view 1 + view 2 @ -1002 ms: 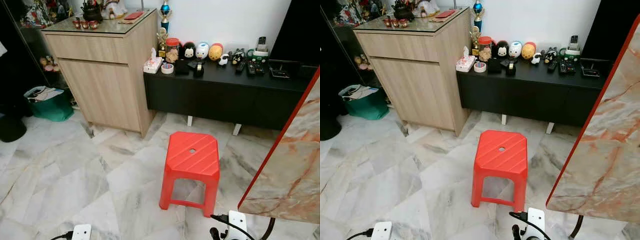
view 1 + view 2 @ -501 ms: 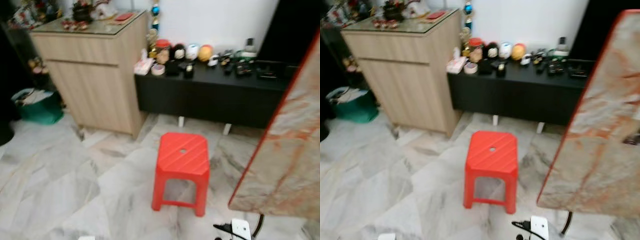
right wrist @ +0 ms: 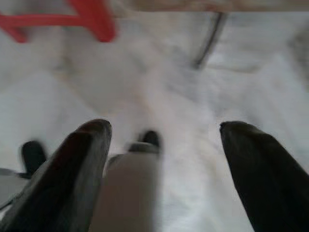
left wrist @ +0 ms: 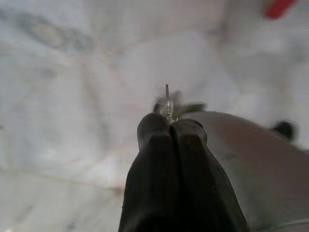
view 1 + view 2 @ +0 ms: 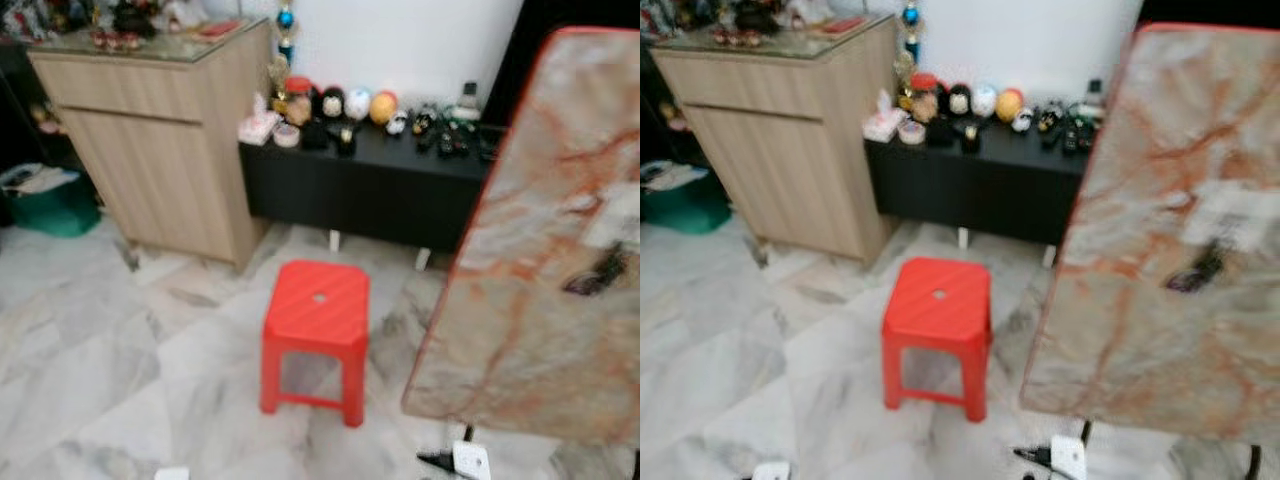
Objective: Hang keys on a hook
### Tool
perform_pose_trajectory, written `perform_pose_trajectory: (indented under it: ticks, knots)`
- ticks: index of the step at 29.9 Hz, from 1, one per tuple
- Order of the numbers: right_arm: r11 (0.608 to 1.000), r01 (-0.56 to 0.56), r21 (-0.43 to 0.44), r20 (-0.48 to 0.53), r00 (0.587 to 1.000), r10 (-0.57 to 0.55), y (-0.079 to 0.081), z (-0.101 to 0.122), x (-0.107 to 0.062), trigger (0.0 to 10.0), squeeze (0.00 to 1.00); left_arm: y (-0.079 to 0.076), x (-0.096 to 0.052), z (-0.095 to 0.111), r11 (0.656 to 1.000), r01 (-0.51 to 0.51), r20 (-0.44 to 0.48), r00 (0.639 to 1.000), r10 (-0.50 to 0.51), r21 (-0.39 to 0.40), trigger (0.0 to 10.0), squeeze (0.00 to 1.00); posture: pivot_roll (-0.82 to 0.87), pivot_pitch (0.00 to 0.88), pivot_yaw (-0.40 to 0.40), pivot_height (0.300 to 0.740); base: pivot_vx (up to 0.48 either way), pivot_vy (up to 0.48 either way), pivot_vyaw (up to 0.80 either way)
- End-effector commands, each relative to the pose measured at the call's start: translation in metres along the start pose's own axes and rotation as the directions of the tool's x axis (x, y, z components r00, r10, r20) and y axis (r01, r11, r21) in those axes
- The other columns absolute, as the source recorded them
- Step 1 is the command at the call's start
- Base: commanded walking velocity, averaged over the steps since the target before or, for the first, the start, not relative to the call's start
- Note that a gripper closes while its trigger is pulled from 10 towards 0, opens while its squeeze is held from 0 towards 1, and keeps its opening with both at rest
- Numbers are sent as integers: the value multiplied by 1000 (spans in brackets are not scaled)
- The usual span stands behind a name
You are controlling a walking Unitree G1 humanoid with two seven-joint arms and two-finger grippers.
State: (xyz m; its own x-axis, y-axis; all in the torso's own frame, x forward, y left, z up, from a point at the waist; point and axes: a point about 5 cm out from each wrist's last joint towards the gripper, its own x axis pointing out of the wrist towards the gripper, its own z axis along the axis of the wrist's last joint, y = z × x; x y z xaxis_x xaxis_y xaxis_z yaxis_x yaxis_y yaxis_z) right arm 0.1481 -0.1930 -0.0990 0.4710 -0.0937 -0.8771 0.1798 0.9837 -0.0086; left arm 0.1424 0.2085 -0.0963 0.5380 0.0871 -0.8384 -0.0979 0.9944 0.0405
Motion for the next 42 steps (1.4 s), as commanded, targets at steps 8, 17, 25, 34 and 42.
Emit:
perform_pose_trajectory:
  ticks: [8, 17, 25, 34, 42]
  knots:
    - [1000, -14, 7, 22, 1000, 14, 7, 9, 1, 10000, 0, 4, -1, -3, 999, -7, -22, 1000, 8, 38, 10000, 0, 46, 0, -11, 740, 0, -480, 0]
    - [1000, -22, -6, 20, 1000, 22, 9, 9, 1, 10000, 0, -5, 2, 3, 999, 8, -18, 1000, -7, 46, 10000, 0, 43, 0, -6, 740, 0, -480, 0]
    - [1000, -18, 10, 22, 1000, 18, 9, 9, 1, 10000, 0, -3, 1, 2, 999, 7, -17, 1000, -6, 47, 10000, 0, 41, 0, -5, 740, 0, -480, 0]
    - [999, -21, 34, 18, 1000, 20, 11, 7, 1, 10000, 0, -2, 1, 1, 999, 4, -20, 1000, -3, 47, 10000, 0, 43, 0, -4, 740, 0, -480, -52]
    - [1000, -23, 18, 15, 1000, 23, 11, 6, 1, 10000, 0, -2, 1, 1, 999, 3, -18, 1000, -2, 44, 10000, 0, 46, 0, -5, 740, 0, -480, -584]
